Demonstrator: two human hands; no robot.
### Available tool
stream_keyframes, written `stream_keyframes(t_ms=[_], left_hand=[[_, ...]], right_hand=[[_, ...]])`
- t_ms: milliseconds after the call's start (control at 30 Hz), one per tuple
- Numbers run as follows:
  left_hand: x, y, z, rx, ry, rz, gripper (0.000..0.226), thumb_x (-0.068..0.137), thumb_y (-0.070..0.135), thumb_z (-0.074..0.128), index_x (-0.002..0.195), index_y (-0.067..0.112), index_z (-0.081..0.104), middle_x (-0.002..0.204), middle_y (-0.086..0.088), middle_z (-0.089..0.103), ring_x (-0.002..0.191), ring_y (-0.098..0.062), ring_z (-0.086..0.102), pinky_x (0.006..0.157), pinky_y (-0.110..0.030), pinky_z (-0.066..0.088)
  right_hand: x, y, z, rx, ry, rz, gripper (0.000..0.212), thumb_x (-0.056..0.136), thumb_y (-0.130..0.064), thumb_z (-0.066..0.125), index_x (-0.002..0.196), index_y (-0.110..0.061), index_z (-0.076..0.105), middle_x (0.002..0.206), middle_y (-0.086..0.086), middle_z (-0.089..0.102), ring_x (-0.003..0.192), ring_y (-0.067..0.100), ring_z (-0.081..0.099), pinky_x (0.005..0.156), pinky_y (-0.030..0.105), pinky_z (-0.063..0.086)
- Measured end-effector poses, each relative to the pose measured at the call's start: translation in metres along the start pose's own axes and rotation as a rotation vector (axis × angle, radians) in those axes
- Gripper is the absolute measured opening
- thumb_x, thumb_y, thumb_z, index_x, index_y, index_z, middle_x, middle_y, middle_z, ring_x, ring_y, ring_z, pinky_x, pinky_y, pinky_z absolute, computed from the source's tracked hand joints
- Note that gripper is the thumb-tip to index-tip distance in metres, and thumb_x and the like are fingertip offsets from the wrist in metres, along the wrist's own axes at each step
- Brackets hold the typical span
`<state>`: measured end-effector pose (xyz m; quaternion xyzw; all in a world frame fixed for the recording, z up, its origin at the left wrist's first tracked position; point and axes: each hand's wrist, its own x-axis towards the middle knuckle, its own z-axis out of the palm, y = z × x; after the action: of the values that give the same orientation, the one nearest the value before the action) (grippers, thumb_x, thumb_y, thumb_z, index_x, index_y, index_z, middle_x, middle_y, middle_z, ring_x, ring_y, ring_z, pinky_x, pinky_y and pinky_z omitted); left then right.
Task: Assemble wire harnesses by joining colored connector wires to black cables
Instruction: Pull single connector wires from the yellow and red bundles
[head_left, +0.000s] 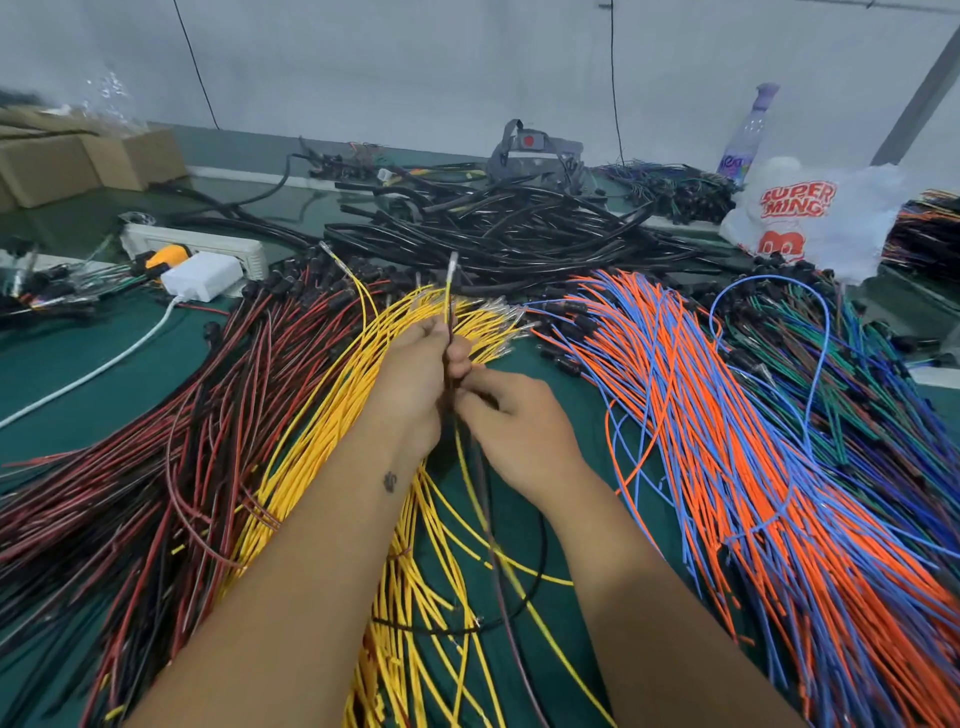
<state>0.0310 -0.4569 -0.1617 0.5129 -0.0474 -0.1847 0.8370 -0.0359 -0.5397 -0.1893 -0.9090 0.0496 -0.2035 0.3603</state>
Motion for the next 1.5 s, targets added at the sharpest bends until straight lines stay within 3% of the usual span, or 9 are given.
stream_keyframes(t_ms=[167, 433, 533, 600, 733, 1100, 1233, 1400, 1500], left_hand=[[0.001, 0.000, 0.000, 0.042, -0.016, -0.078, 0.032, 0.105, 0.020, 0.033, 0.092, 0.009, 0.060, 0.046, 0.009, 0.035, 0.044, -0.006, 0.028, 0.048, -0.018, 0.028], [0.001, -0.003, -0.002, 0.217, -0.140, -0.032, 0.030, 0.106, 0.022, 0.031, 0.085, 0.021, 0.052, 0.051, 0.009, 0.034, 0.042, -0.005, 0.024, 0.037, -0.015, 0.025], [0.001, -0.003, -0.004, 0.243, -0.126, -0.057, 0.028, 0.105, 0.020, 0.033, 0.088, 0.019, 0.055, 0.048, 0.010, 0.031, 0.038, -0.004, 0.023, 0.034, -0.015, 0.020], [0.002, -0.002, -0.006, 0.278, -0.101, -0.066, 0.028, 0.105, 0.018, 0.034, 0.088, 0.017, 0.055, 0.044, 0.010, 0.031, 0.035, -0.003, 0.022, 0.033, -0.014, 0.018], [0.002, 0.002, -0.008, 0.313, -0.107, -0.087, 0.028, 0.105, 0.018, 0.034, 0.089, 0.012, 0.057, 0.041, 0.010, 0.031, 0.034, -0.004, 0.021, 0.034, -0.013, 0.017], [0.004, -0.001, -0.006, 0.349, -0.123, -0.029, 0.030, 0.105, 0.025, 0.036, 0.084, 0.015, 0.056, 0.047, 0.009, 0.028, 0.037, -0.005, 0.020, 0.035, -0.015, 0.018], [0.005, -0.001, -0.006, 0.331, -0.176, 0.013, 0.030, 0.104, 0.026, 0.036, 0.082, 0.018, 0.056, 0.046, 0.011, 0.028, 0.038, -0.005, 0.020, 0.035, -0.014, 0.018], [-0.002, -0.001, -0.002, 0.362, -0.256, 0.056, 0.032, 0.104, 0.030, 0.036, 0.077, 0.024, 0.054, 0.058, 0.008, 0.045, 0.045, -0.006, 0.033, 0.042, -0.018, 0.026], [-0.007, 0.000, 0.002, 0.302, -0.306, 0.065, 0.032, 0.105, 0.029, 0.034, 0.080, 0.021, 0.053, 0.069, 0.005, 0.057, 0.057, -0.009, 0.052, 0.053, -0.021, 0.044]], right_hand=[[-0.007, -0.008, -0.007, 0.035, 0.085, -0.022, 0.038, 0.082, -0.056, 0.039, 0.055, -0.031, 0.049, 0.053, -0.009, 0.047, 0.055, 0.012, 0.040, 0.051, 0.034, 0.028], [0.004, 0.021, -0.037, -0.065, 0.631, 0.254, 0.040, 0.094, -0.023, 0.048, 0.058, -0.015, 0.033, 0.054, 0.000, 0.034, 0.061, 0.023, 0.034, 0.054, 0.038, 0.017], [0.006, 0.033, -0.044, -0.197, 0.489, 0.338, 0.029, 0.090, -0.022, 0.047, 0.062, -0.015, 0.050, 0.061, 0.003, 0.049, 0.069, 0.030, 0.044, 0.054, 0.038, 0.030], [0.004, 0.036, -0.046, -0.310, 0.408, 0.357, 0.022, 0.089, -0.021, 0.050, 0.086, -0.013, 0.070, 0.088, 0.011, 0.064, 0.095, 0.035, 0.052, 0.077, 0.039, 0.039], [0.003, 0.034, -0.048, -0.534, 0.292, 0.390, 0.035, 0.088, -0.023, 0.052, 0.118, -0.015, 0.066, 0.119, 0.012, 0.053, 0.117, 0.033, 0.040, 0.100, 0.036, 0.031], [0.002, 0.018, -0.051, -0.839, 0.208, 0.337, 0.020, 0.087, -0.018, 0.058, 0.103, -0.013, 0.067, 0.116, 0.012, 0.048, 0.114, 0.033, 0.038, 0.092, 0.037, 0.031], [0.011, -0.001, -0.041, -0.495, 0.312, 0.167, 0.009, 0.093, -0.019, 0.055, 0.095, -0.013, 0.062, 0.098, 0.007, 0.062, 0.097, 0.030, 0.052, 0.079, 0.038, 0.037], [0.028, -0.032, -0.031, 0.711, 0.378, 0.366, 0.029, 0.094, -0.003, 0.050, 0.068, -0.013, 0.054, 0.056, 0.001, 0.049, 0.051, 0.013, 0.045, 0.055, 0.026, 0.037], [0.036, -0.043, -0.028, 0.956, 0.376, 0.429, 0.028, 0.098, -0.004, 0.049, 0.070, -0.011, 0.052, 0.053, 0.003, 0.049, 0.042, 0.008, 0.045, 0.041, 0.018, 0.037]])
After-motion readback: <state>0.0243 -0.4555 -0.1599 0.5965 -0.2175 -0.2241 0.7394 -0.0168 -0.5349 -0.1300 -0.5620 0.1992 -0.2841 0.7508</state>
